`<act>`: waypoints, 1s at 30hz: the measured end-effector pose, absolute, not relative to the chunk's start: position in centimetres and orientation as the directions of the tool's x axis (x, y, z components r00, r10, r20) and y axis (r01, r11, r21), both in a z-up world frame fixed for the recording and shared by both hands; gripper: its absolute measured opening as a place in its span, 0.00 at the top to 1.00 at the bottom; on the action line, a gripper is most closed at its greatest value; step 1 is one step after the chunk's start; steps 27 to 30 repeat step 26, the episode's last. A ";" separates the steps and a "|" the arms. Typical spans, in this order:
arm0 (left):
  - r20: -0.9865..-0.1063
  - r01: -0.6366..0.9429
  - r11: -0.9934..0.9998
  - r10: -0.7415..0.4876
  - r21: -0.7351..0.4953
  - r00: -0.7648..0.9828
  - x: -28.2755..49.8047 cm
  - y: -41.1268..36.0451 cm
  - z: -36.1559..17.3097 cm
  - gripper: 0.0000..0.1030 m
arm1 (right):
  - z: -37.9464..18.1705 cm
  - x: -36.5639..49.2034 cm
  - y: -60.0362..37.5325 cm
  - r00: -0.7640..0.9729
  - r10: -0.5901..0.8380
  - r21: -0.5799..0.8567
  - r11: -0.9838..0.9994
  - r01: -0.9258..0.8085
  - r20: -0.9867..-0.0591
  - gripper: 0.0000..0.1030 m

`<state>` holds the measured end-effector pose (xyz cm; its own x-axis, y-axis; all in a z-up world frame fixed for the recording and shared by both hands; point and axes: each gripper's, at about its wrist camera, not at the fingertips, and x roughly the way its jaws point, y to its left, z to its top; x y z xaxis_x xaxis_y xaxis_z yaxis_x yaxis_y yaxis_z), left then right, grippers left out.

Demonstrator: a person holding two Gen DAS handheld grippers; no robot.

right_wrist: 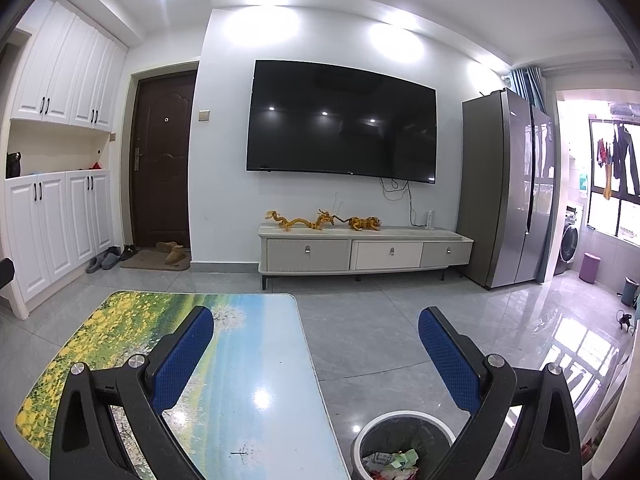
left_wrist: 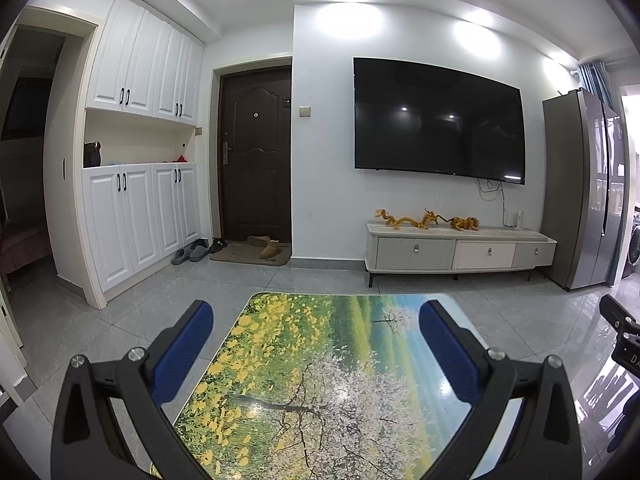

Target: Collect trash

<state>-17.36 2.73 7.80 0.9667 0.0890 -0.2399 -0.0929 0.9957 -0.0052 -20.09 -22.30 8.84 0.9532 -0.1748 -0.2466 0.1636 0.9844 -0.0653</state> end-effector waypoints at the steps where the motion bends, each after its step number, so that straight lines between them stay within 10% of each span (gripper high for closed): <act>1: -0.240 -0.094 0.996 0.090 -0.003 0.967 -17.3 2.7 7.7 0.00 | 8.8 -20.0 -22.3 0.953 -0.176 -0.065 0.984 0.165 -0.247 0.00; 30: -0.258 -0.080 0.996 0.071 -0.025 0.964 -17.1 2.9 7.3 0.00 | 8.2 -19.9 -22.3 0.951 -0.174 -0.059 0.985 0.165 -0.254 0.00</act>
